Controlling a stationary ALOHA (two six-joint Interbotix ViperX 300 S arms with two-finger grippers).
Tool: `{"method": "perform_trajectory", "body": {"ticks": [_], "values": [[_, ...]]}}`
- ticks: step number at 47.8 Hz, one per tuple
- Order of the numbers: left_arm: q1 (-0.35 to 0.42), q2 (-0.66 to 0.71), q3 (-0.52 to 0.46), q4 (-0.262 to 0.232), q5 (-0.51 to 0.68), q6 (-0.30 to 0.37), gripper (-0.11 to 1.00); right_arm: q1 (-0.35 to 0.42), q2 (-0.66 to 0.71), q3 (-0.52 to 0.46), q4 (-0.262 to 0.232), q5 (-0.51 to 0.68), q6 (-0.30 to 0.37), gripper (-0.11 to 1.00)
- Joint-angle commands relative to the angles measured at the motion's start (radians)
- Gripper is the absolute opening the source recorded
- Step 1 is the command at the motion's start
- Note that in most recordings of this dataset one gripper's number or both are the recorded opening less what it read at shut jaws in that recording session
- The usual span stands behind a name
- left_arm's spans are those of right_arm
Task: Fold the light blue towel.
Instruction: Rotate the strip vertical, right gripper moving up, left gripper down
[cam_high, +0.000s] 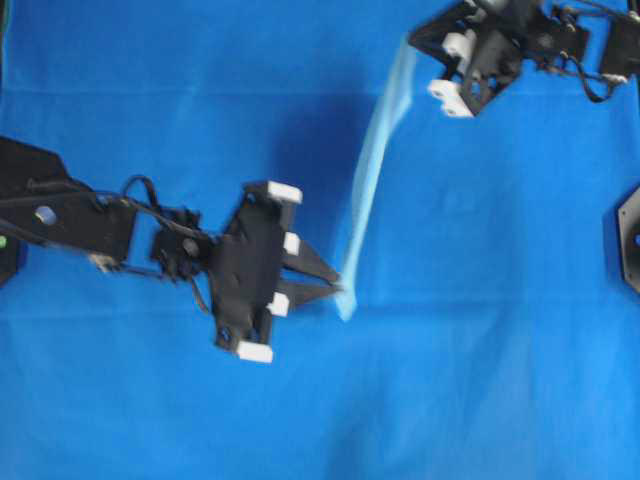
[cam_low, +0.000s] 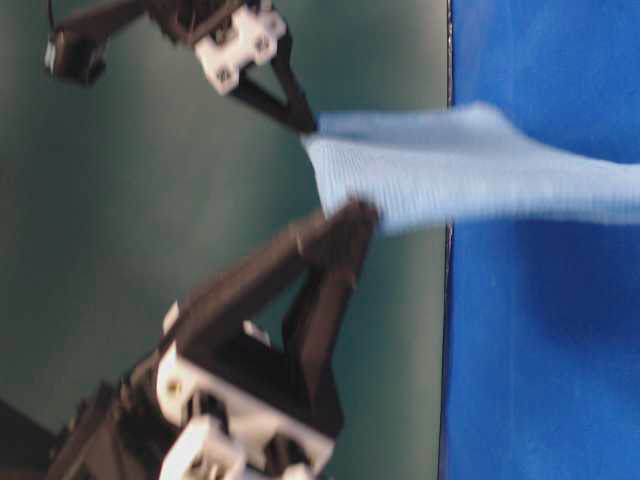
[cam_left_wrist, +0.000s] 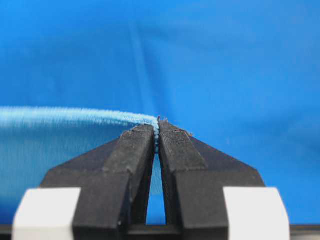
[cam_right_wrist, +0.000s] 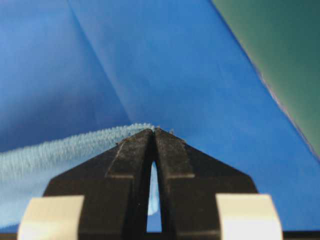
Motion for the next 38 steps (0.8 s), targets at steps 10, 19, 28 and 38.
{"method": "perform_trajectory", "body": {"ticks": [10,19,28,38], "values": [[-0.052,0.023,-0.055,-0.002,-0.043,0.023,0.02,-0.014,0.067,-0.115,-0.026,-0.008,0.002,0.02],[-0.051,0.034,-0.058,-0.002,-0.049,0.028,0.02,-0.014,0.054,-0.097,-0.025,0.008,0.003,0.02],[-0.043,0.103,-0.114,-0.002,-0.117,0.038,0.02,-0.034,-0.023,-0.009,-0.026,0.031,0.008,0.02],[-0.034,0.229,-0.245,-0.002,-0.14,0.067,0.02,-0.044,-0.17,0.12,-0.026,0.075,0.008,0.02]]}}
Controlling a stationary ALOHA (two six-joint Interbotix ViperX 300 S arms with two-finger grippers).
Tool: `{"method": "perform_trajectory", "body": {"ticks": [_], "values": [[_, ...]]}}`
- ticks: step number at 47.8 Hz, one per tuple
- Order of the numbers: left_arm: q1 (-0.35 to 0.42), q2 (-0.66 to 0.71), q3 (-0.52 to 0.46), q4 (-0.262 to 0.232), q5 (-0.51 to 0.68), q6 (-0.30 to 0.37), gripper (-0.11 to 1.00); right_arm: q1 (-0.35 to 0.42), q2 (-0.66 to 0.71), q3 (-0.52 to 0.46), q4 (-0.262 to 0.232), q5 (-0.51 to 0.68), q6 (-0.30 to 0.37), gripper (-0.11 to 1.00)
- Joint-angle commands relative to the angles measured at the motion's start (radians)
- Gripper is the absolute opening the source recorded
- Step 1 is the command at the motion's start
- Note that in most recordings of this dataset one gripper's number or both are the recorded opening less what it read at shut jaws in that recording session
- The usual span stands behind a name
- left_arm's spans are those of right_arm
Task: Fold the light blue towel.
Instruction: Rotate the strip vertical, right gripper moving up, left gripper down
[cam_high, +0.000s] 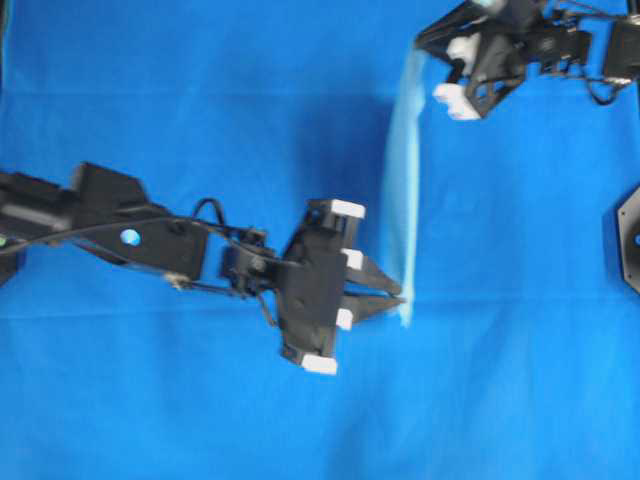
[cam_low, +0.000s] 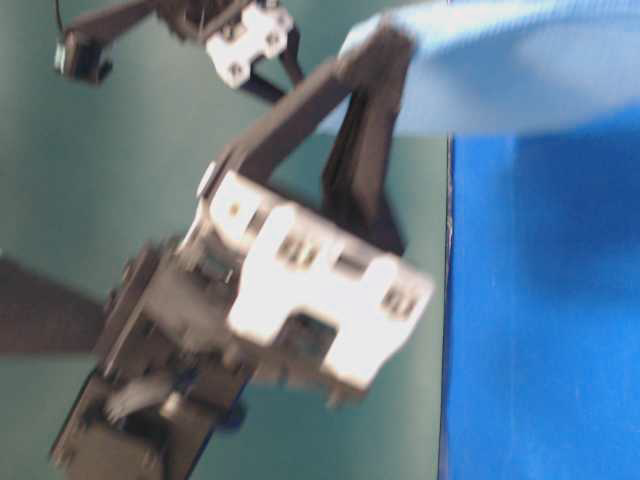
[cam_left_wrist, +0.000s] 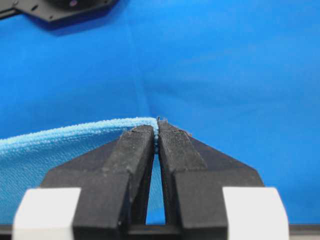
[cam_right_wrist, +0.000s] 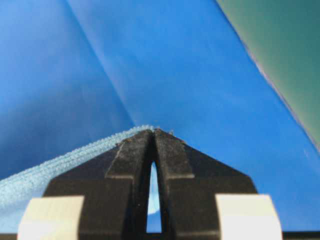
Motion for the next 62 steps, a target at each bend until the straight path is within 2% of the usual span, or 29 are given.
{"method": "perform_trajectory", "body": {"ticks": [1,9,15,20,26,34,42,50,62], "values": [[-0.032,0.023,-0.083,0.003,-0.014,0.006,0.02,-0.031,-0.08,0.029,-0.005,0.023,0.002,0.02],[-0.023,0.106,-0.167,0.003,-0.012,0.008,0.02,-0.031,-0.147,0.086,-0.003,0.071,0.003,0.02],[-0.018,0.117,-0.16,0.003,-0.011,-0.021,0.02,-0.031,-0.123,0.097,-0.003,0.066,0.003,0.02],[-0.018,0.101,-0.117,0.003,-0.011,-0.069,0.02,-0.031,-0.064,0.084,-0.003,0.028,0.003,0.02],[-0.018,0.066,-0.029,0.0,-0.017,-0.083,0.02,-0.028,0.04,0.04,-0.003,-0.055,0.003,0.02],[-0.025,0.015,0.095,-0.002,-0.031,-0.144,0.02,-0.006,0.193,-0.063,-0.003,-0.129,0.0,0.02],[-0.035,-0.018,0.183,-0.002,-0.044,-0.202,0.02,0.026,0.314,-0.172,-0.005,-0.137,-0.003,0.02],[-0.038,-0.037,0.225,-0.002,-0.048,-0.212,0.02,0.038,0.368,-0.219,-0.005,-0.138,-0.003,0.02],[-0.026,-0.044,0.242,-0.002,-0.046,-0.21,0.02,0.04,0.373,-0.216,-0.008,-0.141,-0.005,0.02]]}}
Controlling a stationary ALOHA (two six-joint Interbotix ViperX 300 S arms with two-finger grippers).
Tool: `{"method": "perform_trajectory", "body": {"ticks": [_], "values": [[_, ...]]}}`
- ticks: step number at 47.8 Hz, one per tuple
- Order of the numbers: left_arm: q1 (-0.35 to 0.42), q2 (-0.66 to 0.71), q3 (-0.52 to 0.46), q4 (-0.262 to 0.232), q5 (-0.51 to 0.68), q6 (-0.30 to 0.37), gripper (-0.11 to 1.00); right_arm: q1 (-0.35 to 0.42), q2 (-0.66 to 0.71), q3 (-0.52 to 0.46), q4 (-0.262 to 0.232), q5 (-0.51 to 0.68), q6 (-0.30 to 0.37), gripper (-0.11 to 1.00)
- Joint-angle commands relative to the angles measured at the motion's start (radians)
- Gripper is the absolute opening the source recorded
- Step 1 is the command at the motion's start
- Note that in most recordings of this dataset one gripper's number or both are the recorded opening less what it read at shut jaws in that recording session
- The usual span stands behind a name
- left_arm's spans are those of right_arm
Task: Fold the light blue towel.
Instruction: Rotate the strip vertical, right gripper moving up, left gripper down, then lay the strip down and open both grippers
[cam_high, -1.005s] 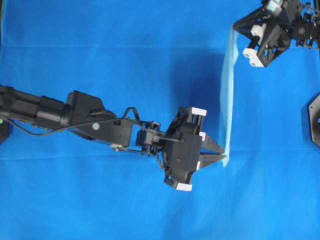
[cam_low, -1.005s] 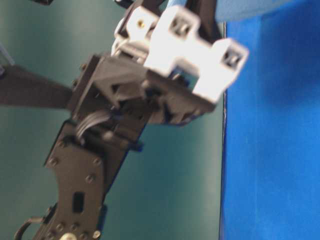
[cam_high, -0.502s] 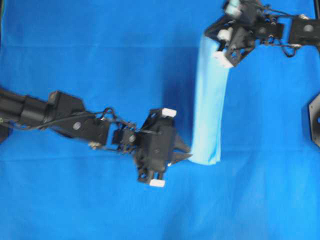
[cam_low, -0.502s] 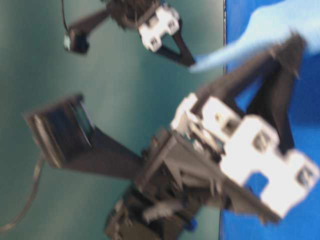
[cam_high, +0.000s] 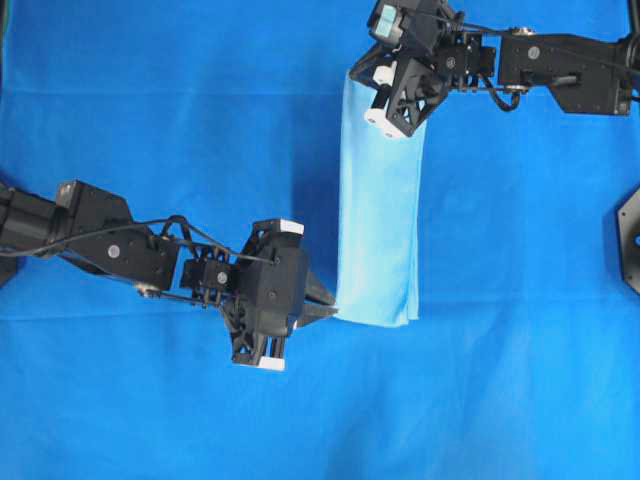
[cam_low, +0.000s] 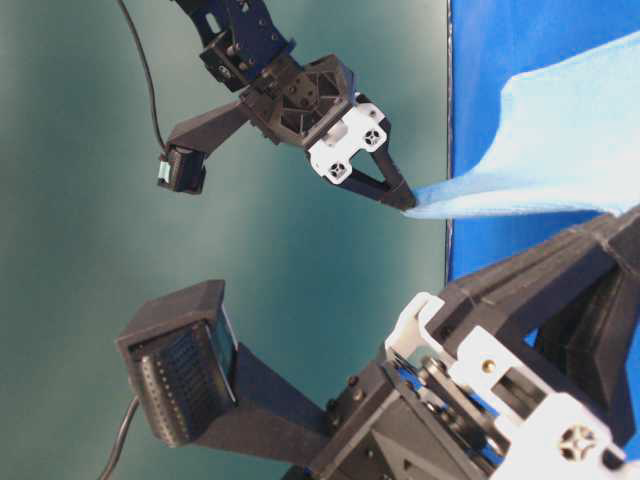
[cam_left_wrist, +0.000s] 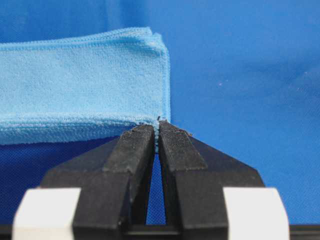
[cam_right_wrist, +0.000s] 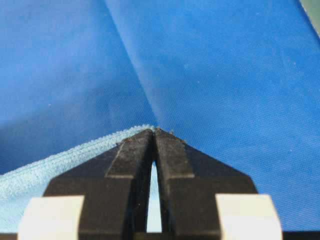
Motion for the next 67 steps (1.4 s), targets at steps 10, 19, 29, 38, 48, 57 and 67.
{"method": "perform_trajectory", "body": {"ticks": [10,19,29,38,48,57,67], "values": [[0.005,-0.035,0.005,-0.002,-0.008,0.002,0.02,-0.008,-0.002,-0.014,-0.005,-0.008,-0.002,0.02],[0.011,-0.037,0.003,-0.002,-0.009,0.0,0.21,-0.008,0.012,-0.014,-0.005,-0.009,-0.002,0.11],[0.014,-0.038,-0.003,-0.002,-0.008,0.008,0.79,0.0,0.011,-0.011,-0.038,-0.018,-0.002,0.67],[0.02,-0.083,0.0,-0.002,0.043,0.015,0.85,0.0,-0.008,-0.008,-0.038,-0.017,0.0,0.63],[0.02,-0.235,0.021,0.0,0.238,0.002,0.84,0.009,-0.103,0.04,-0.038,-0.012,0.0,0.63],[0.034,-0.348,0.069,0.0,0.341,0.015,0.83,0.02,-0.239,0.135,-0.038,-0.014,0.006,0.63],[0.13,-0.477,0.167,0.002,0.244,0.017,0.83,0.043,-0.411,0.296,-0.032,-0.057,0.023,0.63]]}}
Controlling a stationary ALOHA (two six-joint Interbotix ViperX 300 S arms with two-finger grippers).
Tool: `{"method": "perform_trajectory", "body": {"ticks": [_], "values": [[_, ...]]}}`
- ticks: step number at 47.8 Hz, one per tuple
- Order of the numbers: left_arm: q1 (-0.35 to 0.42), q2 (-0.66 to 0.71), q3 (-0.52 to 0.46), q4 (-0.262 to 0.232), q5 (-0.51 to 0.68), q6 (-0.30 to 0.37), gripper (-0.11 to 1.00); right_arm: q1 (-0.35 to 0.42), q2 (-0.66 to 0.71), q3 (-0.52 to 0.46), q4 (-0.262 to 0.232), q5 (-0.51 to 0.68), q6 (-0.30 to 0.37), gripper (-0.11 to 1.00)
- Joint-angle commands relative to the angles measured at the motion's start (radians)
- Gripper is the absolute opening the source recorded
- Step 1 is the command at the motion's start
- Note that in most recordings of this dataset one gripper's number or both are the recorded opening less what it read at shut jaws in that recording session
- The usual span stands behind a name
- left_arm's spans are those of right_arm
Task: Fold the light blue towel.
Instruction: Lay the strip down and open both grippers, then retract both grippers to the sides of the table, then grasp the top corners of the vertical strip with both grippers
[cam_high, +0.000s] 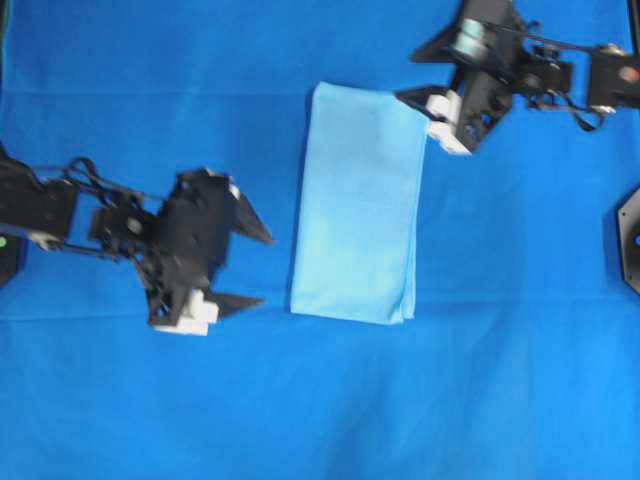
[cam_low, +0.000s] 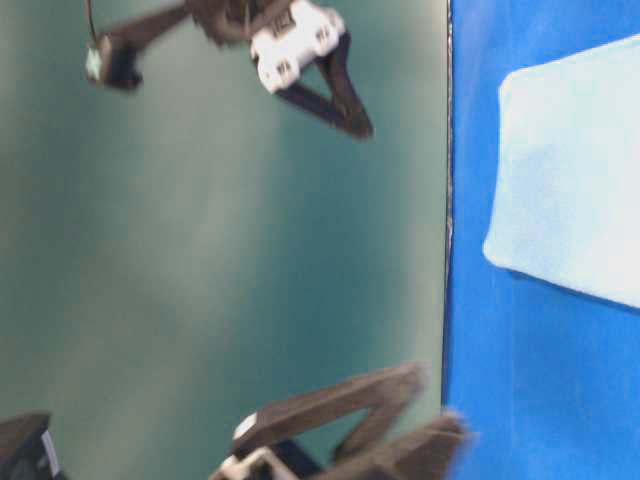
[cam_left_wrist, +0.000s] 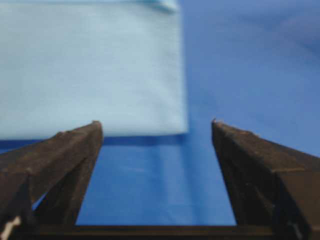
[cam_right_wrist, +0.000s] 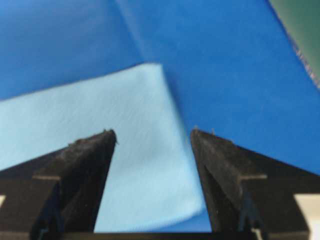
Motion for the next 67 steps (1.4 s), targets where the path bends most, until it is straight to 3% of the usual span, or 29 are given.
{"method": "perform_trajectory", "body": {"ticks": [1,15,24,43,55,67], "values": [[0.052,-0.072,0.038,0.002,-0.078,0.002,0.83,0.012,-0.091,0.051,0.005,-0.031,0.005,0.63],[0.195,-0.247,0.27,0.003,-0.4,0.02,0.83,0.043,-0.293,0.241,0.015,-0.124,0.006,0.63],[0.213,-0.245,0.337,0.002,-0.509,0.015,0.83,0.043,-0.313,0.295,0.018,-0.199,0.009,0.63],[0.238,-0.153,0.27,0.002,-0.509,0.02,0.83,0.026,-0.256,0.253,0.025,-0.158,0.014,0.63],[0.337,0.074,0.107,0.002,-0.509,0.025,0.83,-0.067,-0.087,0.15,0.021,-0.069,0.002,0.63],[0.437,0.285,-0.035,0.002,-0.508,0.025,0.83,-0.101,0.095,0.026,-0.015,-0.015,-0.005,0.63]]}}
